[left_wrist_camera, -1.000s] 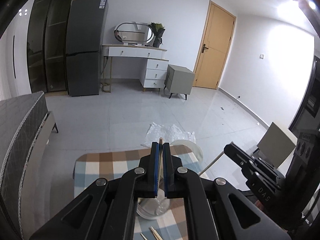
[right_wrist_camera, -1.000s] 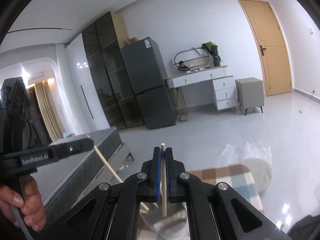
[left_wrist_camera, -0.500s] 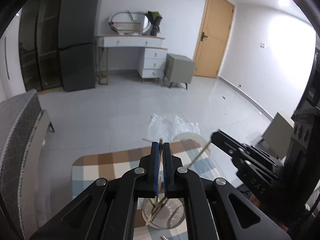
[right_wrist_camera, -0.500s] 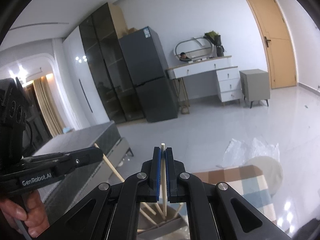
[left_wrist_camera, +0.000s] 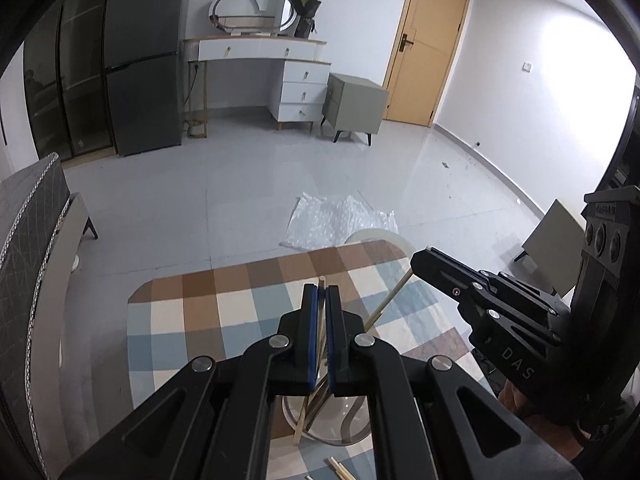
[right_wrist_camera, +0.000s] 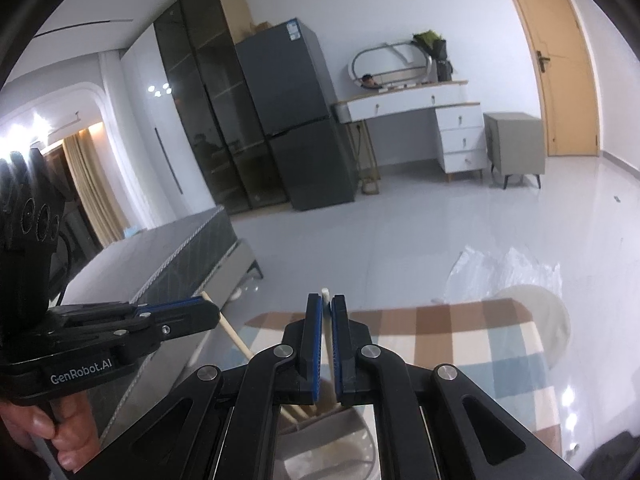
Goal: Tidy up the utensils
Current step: 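Lower both chopsticks into the holder and open both grippers, then lower both tools toward the last chopsticks on the cloth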
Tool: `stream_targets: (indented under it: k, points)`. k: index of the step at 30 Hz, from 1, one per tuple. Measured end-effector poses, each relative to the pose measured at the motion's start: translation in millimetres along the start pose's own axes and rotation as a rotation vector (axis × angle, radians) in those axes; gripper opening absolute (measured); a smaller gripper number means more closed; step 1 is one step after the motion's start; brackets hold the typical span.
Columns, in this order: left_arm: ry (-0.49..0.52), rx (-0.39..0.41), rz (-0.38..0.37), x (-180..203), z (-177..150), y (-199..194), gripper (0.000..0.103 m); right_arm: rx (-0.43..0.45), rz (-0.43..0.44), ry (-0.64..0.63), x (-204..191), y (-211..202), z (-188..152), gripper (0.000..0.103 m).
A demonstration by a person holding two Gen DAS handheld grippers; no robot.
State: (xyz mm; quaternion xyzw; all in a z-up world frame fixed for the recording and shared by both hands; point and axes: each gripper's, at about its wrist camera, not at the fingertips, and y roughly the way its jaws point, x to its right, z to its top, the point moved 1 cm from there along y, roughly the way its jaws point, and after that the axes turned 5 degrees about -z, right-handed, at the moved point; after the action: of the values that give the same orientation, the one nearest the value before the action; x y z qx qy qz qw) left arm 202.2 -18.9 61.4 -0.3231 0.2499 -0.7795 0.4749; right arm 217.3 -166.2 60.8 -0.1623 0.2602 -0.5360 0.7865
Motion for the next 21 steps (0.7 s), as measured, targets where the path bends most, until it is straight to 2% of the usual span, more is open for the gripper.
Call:
stream_targets:
  k: [3,4,5,7,8,10,13,18,21]
  points:
    - [-0.033,-0.074,-0.029,-3.1,0.7,9.7,0.003,-0.032,-0.002,0.002,1.1,4.8,-4.5,0.007]
    - [-0.046,-0.106,-0.042,-4.3,-0.6,12.4,0.014,-0.044,0.005,0.005,2.1,6.3,-5.8,0.007]
    - [-0.059,-0.120,-0.057,-5.4,-2.3,12.8,0.031,-0.060,0.015,0.010,2.6,7.4,-8.6,0.009]
    - [-0.084,-0.099,-0.080,-6.0,-5.2,6.2,0.050,-0.070,-0.009,0.000,3.6,7.2,-13.0,0.017]
    - [-0.089,-0.073,-0.068,-5.8,-6.7,0.3,0.055,-0.072,-0.019,-0.006,4.4,4.4,-16.2,0.022]
    - [-0.101,-0.052,-0.034,-6.2,-8.7,-9.0,0.060,-0.062,-0.013,0.003,8.5,-1.6,-20.0,0.029]
    - [-0.144,-0.030,-0.018,-11.8,-13.6,-21.3,0.062,-0.046,-0.040,0.026,17.6,-16.7,-27.4,0.040]
    - [-0.191,-0.002,0.029,-14.0,-22.7,-42.3,0.062,-0.045,-0.059,0.062,26.4,-40.5,-33.7,0.043]
    - [-0.199,0.046,0.060,-7.5,-29.2,-60.6,0.063,-0.011,-0.057,0.065,25.0,-60.2,-32.1,0.054]
